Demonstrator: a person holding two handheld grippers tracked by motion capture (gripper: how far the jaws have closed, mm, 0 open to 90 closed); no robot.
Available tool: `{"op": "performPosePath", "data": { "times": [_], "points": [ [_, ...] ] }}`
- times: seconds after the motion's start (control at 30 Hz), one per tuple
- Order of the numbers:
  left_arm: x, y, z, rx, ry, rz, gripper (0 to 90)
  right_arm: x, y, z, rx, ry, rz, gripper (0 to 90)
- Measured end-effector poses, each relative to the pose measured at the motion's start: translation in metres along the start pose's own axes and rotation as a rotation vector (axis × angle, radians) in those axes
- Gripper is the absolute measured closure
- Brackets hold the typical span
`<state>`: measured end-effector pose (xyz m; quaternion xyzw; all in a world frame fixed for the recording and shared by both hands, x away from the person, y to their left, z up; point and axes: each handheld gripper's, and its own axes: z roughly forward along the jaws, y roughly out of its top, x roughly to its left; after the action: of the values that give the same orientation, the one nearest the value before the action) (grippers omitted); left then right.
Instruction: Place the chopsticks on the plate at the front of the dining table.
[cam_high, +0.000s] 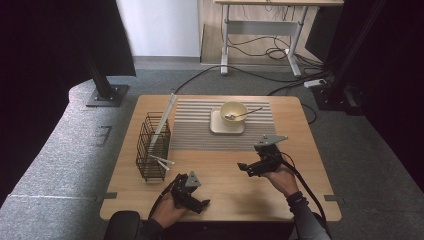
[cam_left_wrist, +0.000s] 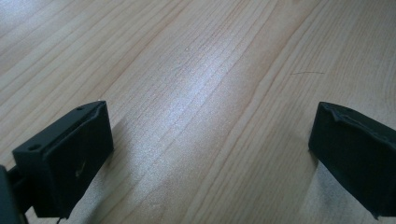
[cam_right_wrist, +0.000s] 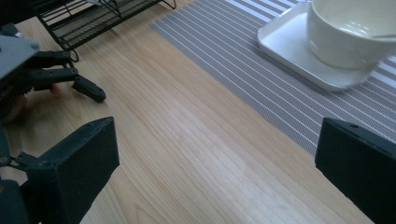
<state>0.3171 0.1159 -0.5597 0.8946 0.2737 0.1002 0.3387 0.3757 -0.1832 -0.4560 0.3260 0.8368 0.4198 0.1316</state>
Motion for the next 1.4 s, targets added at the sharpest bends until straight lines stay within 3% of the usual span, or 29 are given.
{"op": "performPosePath", "data": {
  "times": [0.73, 0.87, 1.4],
  "points": [
    [-0.005, -0.001, -0.001, -0.003, -0.004, 0.0, 0.0, 0.038, 0.065, 0.029, 0.002, 0.113, -0.082, 0.0],
    [-0.005, -0.001, -0.001, -0.004, -0.003, 0.0, 0.0, 0.046, 0.076, 0.033, 0.006, 0.122, -0.116, 0.0],
    [-0.005, -0.001, -0.001, -0.003, -0.004, -0.002, 0.0, 0.082, 0.107, 0.051, 0.022, 0.19, -0.203, 0.0]
  ]
}}
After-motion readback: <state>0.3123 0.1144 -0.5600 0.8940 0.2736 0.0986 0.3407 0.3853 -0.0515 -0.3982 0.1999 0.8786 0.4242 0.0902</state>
